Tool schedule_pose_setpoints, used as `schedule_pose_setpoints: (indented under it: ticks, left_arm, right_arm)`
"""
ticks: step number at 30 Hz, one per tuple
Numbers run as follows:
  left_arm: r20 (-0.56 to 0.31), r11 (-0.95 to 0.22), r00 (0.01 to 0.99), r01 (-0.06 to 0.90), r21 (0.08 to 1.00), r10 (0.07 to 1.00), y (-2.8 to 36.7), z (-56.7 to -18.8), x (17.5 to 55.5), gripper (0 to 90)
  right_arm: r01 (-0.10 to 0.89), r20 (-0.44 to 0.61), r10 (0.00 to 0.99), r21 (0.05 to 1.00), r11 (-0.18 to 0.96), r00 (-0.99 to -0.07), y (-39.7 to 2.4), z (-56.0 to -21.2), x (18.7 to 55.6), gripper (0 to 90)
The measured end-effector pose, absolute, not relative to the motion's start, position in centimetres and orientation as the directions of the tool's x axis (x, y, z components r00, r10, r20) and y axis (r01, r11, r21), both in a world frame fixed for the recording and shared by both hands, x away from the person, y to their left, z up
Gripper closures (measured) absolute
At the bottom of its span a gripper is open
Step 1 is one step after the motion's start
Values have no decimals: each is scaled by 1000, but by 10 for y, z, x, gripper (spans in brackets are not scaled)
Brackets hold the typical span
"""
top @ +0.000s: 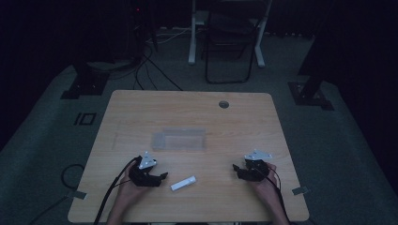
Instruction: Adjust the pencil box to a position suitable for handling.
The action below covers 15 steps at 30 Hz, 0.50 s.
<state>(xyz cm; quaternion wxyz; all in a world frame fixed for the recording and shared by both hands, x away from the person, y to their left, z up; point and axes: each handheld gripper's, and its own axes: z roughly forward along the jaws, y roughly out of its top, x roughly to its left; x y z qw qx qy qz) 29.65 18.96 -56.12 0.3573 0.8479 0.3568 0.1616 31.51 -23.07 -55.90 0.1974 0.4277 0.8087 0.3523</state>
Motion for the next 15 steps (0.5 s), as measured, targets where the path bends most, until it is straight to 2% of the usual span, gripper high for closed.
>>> schedule_pose_setpoints:
  ticks: [8,15]
  left_arm:
    - [19,-490,693,490,721,721,190,-561,296,249]
    - [18,-490,694,489,722,720,190,-561,296,257]
  right_arm:
    - [527,-17,818,758,386,-575,-214,-546,319,433]
    - [510,3,818,783,357,-576,-193,-533,338,487]
